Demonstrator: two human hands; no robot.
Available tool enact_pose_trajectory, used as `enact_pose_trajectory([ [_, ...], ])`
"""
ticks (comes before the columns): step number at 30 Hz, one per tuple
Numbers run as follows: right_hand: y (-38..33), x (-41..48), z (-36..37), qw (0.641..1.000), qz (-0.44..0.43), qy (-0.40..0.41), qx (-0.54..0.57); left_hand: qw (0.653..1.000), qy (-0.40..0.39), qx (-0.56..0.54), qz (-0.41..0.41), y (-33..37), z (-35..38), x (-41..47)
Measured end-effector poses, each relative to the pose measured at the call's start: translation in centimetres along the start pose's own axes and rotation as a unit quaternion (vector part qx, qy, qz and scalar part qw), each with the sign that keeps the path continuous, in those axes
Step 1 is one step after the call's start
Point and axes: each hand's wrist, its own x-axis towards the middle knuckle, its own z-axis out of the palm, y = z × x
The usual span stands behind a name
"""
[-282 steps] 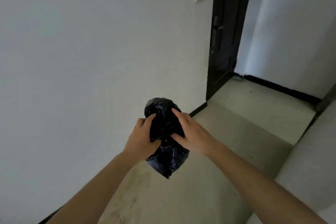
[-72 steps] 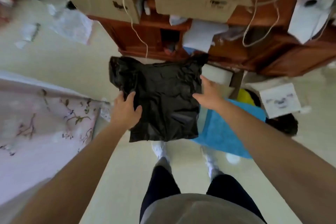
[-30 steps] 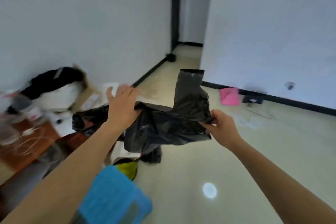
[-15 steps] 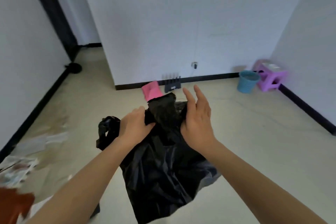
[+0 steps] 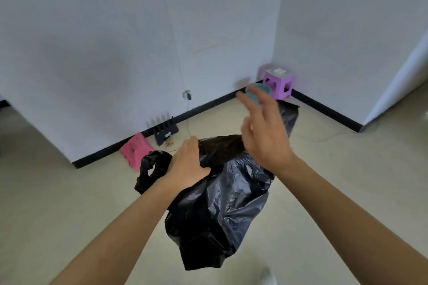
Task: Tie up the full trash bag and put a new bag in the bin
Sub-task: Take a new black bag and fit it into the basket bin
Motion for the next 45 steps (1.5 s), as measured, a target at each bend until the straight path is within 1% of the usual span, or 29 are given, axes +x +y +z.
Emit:
enact_pose_trajectory([
  [1,1.8,0.2,1.1,0.996,0.02,-0.079,0.028,1.0,-0.006,0.007,0.02,0.5,0.8,2.2],
  [2,3.9,0.2,2.3,0.98,0.056,-0.184,0.044,0.999,-0.012,0.014,0.037,1.1,1.4,4.4],
  [3,6.3,0.0,3.6,0.951,0.094,-0.295,0.025,0.998,-0.021,0.019,0.051,1.5,2.2,6.5],
  [4,8.9,-0.3,5.0,0.912,0.109,-0.394,-0.017,0.997,-0.034,0.02,0.063,1.7,2.9,8.8],
  [5,11.6,-0.5,6.3,0.873,0.114,-0.47,-0.054,0.996,-0.054,0.017,0.07,1.9,3.8,11.1],
  [6,14.2,-0.6,7.5,0.84,0.128,-0.523,-0.071,0.994,-0.078,0.012,0.073,2.1,4.6,13.6],
  [7,16.6,-0.5,8.5,0.815,0.148,-0.555,-0.072,0.992,-0.104,0.008,0.07,2.2,5.4,16.2],
  [9,21.4,0.3,10.3,0.789,0.184,-0.581,-0.074,0.988,-0.142,-0.013,0.056,2.5,6.8,21.6],
  [10,23.6,1.1,11.3,0.782,0.192,-0.586,-0.088,0.988,-0.146,-0.01,0.055,2.7,7.3,24.3],
  [11,25.7,2.1,12.2,0.782,0.196,-0.584,-0.1,0.989,-0.133,0.015,0.064,2.9,7.7,27.0],
  [13,29.7,4.7,14.2,0.798,0.212,-0.553,-0.111,0.989,-0.096,0.075,0.081,3.6,8.1,32.2],
  [15,33.2,7.7,16.1,0.814,0.225,-0.521,-0.124,0.985,-0.094,0.112,0.091,4.3,8.0,37.0],
  [17,36.4,10.3,18.1,0.812,0.204,-0.527,-0.147,0.977,-0.082,0.162,0.113,4.6,8.1,41.1],
  [18,37.9,11.5,19.1,0.796,0.189,-0.551,-0.161,0.971,-0.073,0.193,0.122,4.6,8.4,43.1],
  [20,40.9,13.7,21.2,0.753,0.176,-0.605,-0.19,0.955,-0.061,0.264,0.119,4.3,9.2,47.3],
  [22,44.1,15.5,23.8,0.718,0.194,-0.629,-0.226,0.941,-0.06,0.317,0.099,3.7,10.4,51.7],
  [23,45.9,16.3,25.2,0.708,0.217,-0.629,-0.237,0.938,-0.06,0.329,0.086,3.4,11.1,54.1],
  [25,49.6,17.8,28.5,0.701,0.271,-0.615,-0.239,0.936,-0.069,0.339,0.068,2.6,12.4,59.2],
  [27,53.7,19.5,31.8,0.697,0.318,-0.602,-0.225,0.938,-0.097,0.331,0.038,1.5,13.4,65.0],
  [28,56.0,20.4,33.3,0.689,0.339,-0.601,-0.222,0.939,-0.114,0.324,0.019,0.8,13.6,68.0],
  [30,60.7,22.6,35.9,0.657,0.384,-0.609,-0.223,0.935,-0.146,0.322,-0.014,-0.6,13.6,74.3],
  [32,65.2,24.9,37.8,0.622,0.421,-0.62,-0.225,0.932,-0.201,0.3,-0.043,-2.0,13.6,79.9],
  [34,69.6,26.9,39.3,0.613,0.46,-0.604,-0.219,0.936,-0.249,0.242,-0.058,-2.9,13.6,85.7],
  [36,74.0,29.1,40.4,0.624,0.497,-0.572,-0.188,0.944,-0.278,0.169,-0.062,-2.2,13.6,91.8],
  [38,77.6,31.5,41.4,0.662,0.521,-0.521,-0.137,0.957,-0.275,0.096,-0.017,0.1,14.1,97.4],
  [40,81.0,33.6,42.7,0.71,0.535,-0.451,-0.079,0.964,-0.262,0.023,0.037,3.9,14.7,102.4],
  [42,84.3,35.5,44.4,0.744,0.554,-0.374,-0.015,0.967,-0.245,-0.027,0.062,7.7,16.0,106.9],
  [43,86.2,36.2,45.4,0.752,0.567,-0.337,0.015,0.971,-0.229,-0.038,0.057,9.4,17.1,109.1],
  [45,90.5,37.1,47.1,0.754,0.588,-0.285,0.061,0.981,-0.187,-0.042,0.042,12.2,19.7,113.4],
])
